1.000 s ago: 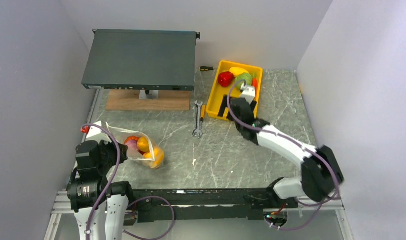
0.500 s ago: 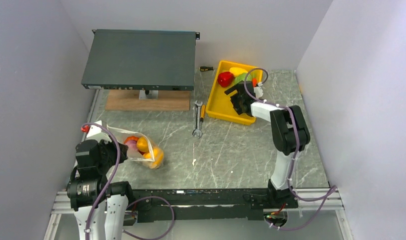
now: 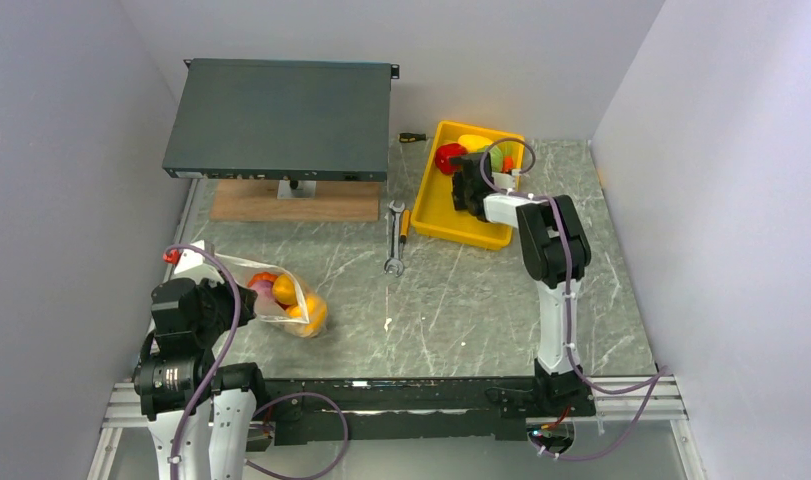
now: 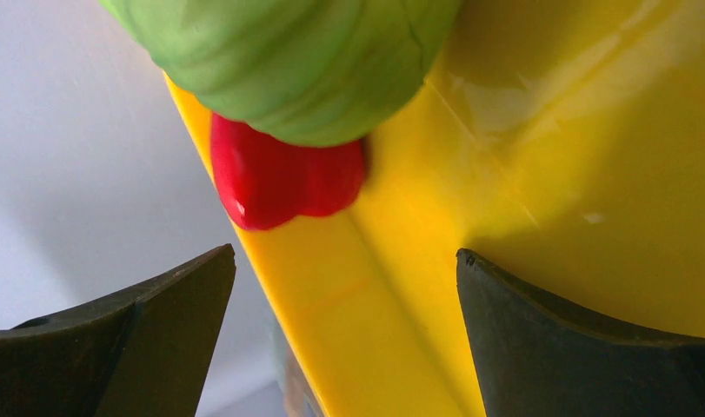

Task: Place the food in the zip-top bag and seal the zipper
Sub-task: Pick up the fake vegetable from the bin.

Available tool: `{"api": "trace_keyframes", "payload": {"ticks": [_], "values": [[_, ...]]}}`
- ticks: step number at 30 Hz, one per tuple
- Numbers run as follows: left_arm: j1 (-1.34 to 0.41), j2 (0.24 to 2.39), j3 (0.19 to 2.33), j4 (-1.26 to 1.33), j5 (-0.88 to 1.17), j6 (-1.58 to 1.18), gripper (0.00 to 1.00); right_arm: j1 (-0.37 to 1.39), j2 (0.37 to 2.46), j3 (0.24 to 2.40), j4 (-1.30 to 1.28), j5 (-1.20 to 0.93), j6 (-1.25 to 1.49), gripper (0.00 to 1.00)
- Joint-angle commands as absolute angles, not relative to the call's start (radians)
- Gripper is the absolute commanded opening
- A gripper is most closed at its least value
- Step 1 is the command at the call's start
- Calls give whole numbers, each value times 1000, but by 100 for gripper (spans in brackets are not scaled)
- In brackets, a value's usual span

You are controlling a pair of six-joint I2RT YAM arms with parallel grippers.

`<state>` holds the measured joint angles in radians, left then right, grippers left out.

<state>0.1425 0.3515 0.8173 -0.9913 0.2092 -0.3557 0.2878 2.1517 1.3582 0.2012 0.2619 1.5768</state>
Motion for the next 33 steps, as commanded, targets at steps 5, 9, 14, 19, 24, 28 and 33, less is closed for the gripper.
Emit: {"api": "trace_keyframes", "payload": {"ticks": [5,9,14,19,24,28,33], "values": [[149,363,816,-959,219,-341,0,289,2294,1495,221,337,1659,100],[149,364,815,-960,218,-341,0,291,2331,1529,197,351,1704,100],[149,362,816,-961,218,-341,0,294,2363,1553,193,388,1702,96],[148,359,815,-962,215,-342,0,295,2383,1546,269,343,1686,75],[148,359,816,-962,215,-343,0,295,2354,1468,427,299,1632,61],[149,359,816,-960,218,-342,0,287,2332,1390,553,250,1585,43],[148,358,816,-961,219,-341,0,278,2240,1221,706,202,1519,33]]}}
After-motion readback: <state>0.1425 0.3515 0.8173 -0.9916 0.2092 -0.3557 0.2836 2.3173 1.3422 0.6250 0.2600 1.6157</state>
